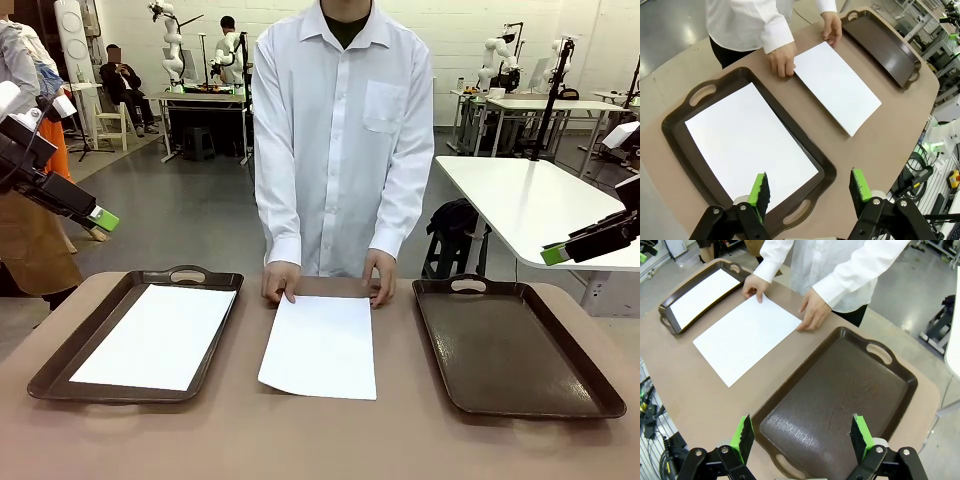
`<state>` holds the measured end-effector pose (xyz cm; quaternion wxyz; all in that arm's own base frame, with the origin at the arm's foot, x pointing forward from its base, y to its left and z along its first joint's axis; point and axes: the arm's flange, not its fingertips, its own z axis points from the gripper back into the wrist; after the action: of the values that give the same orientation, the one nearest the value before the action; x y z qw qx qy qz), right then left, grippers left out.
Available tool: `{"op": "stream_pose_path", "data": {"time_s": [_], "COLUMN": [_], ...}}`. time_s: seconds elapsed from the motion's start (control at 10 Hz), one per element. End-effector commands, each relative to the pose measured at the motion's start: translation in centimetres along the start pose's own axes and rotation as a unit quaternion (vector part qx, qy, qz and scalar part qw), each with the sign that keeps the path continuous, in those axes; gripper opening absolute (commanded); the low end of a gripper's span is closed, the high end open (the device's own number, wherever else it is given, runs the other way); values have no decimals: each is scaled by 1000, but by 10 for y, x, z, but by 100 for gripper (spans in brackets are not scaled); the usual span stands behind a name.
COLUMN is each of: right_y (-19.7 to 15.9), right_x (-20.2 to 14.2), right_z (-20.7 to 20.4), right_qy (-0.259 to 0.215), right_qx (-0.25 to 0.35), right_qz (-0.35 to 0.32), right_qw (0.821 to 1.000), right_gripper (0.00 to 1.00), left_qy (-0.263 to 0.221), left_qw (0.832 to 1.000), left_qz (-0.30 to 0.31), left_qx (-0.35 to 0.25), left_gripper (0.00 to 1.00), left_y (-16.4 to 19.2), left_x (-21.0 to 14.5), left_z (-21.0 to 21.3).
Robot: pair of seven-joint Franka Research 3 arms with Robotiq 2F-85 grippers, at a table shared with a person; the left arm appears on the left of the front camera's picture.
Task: Sort the A4 documents.
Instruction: Receive the A4 Paper.
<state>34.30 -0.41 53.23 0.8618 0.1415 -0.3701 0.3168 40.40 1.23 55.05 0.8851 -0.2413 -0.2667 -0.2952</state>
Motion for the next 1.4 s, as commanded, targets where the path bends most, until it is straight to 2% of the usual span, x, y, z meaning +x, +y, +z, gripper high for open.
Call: {"op": "stream_pose_path", "data": {"time_s": [0.0, 1.3], "right_y": [0, 0], "right_x": [0, 0], "right_z": [-2, -2], "right_qy": [-2, -2], "right_qx": [6, 6], "right_qz": [-1, -1], "right_qw": [1000, 1000], "right_gripper": [100, 100], "left_qy": [0, 0], "left_qw": [1000, 1000], "left_qz": [-11, -11], "left_qx": [0, 0], "left_gripper": [83, 83], "left_y": [0, 0], "left_x": [-2, -2], "left_z": [0, 0]}}
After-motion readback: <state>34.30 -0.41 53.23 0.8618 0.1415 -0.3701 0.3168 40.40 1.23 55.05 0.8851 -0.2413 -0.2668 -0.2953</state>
